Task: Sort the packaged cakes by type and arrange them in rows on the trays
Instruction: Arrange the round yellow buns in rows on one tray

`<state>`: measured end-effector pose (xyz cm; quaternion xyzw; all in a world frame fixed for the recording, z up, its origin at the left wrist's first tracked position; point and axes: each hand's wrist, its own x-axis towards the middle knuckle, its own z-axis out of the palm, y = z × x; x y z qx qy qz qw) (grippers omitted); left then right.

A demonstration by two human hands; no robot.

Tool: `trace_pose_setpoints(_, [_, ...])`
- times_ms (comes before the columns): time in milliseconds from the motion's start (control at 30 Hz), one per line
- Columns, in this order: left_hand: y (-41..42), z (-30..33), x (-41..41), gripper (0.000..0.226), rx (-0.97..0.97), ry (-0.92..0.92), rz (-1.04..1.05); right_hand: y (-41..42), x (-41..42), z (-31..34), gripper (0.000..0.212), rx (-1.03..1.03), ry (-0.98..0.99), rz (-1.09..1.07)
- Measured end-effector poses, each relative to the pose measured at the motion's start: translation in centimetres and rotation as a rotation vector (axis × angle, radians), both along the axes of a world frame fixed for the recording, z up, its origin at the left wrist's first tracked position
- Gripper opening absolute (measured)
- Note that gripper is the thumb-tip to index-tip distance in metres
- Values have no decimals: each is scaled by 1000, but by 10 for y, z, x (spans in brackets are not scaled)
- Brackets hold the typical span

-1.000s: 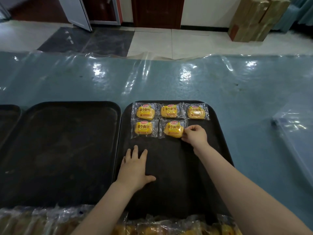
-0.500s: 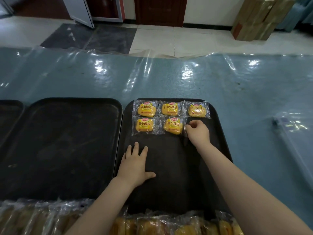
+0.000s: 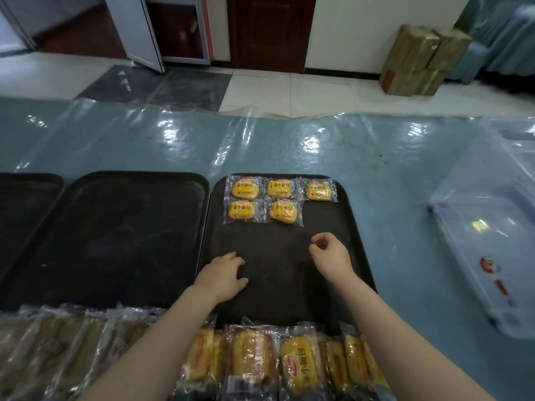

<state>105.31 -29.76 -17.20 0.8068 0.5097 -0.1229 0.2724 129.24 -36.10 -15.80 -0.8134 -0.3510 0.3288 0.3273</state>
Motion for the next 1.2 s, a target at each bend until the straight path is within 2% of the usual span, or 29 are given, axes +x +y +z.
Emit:
trace_pose_setpoints(167, [-29, 13, -8, 29, 28, -131, 90, -45, -14, 6, 14, -27, 11, 62])
trace_pose_setpoints(333, [-63, 20, -18, 18, 80, -271, 135, -89, -37, 6, 10, -110, -61, 262])
trace_pose_setpoints(500, [-98, 21, -23, 17, 117, -391, 120, -119, -52, -1, 32, -143, -325, 394])
trace_pose_setpoints(633, [-123, 18, -25, 16, 167, -456, 132, -135, -58, -3, 34, -156, -448, 408])
trace_pose_setpoints(1000, [-156, 7, -31, 21, 319, -464, -11, -151, -62, 8, 9, -70, -473, 380])
trace_pose_setpoints(1200, [-164, 10, -32, 28, 282, -454, -16, -160, -65, 21, 6, -1, -204, 241])
